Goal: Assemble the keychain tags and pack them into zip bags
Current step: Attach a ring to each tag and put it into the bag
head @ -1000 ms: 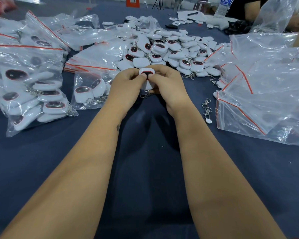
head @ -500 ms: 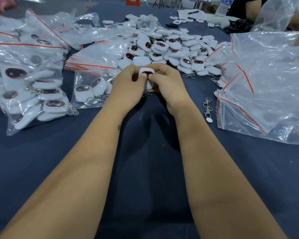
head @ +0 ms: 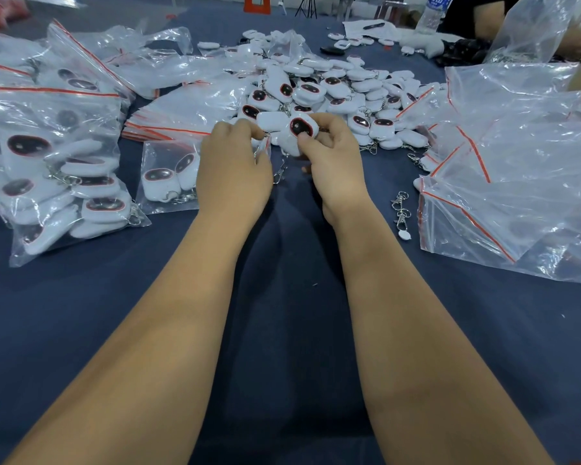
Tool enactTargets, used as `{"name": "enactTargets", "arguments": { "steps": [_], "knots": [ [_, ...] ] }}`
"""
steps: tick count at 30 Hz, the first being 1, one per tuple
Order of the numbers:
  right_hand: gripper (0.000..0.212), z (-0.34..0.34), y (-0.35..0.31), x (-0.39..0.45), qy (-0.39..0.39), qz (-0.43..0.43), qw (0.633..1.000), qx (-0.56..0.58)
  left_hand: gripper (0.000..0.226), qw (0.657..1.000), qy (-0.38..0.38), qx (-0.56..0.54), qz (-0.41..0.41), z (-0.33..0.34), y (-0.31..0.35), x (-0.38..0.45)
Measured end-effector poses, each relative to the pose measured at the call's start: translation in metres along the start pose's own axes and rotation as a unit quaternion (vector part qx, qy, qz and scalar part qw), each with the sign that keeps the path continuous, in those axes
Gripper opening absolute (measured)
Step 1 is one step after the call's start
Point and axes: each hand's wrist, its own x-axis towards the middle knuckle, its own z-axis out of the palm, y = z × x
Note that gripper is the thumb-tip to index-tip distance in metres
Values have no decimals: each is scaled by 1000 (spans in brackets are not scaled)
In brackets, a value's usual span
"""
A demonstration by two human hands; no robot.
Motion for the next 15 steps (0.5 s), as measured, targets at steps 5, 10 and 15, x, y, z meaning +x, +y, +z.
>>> {"name": "enactTargets", "arguments": {
  "steps": [5, 10, 15],
  "knots": [
    [15, -3, -1, 2, 40, 12, 999, 34, 28, 992, -37, 122, -7, 0, 0, -3],
    [14, -1, -7, 3, 25, 47, 982, 183, 27, 995, -10, 95, -39, -2, -1, -2],
    [13, 1, -10, 1, -31, 59, 967, 244, 35, 998, 15, -17, -65, -4, 1, -1]
  ]
}}
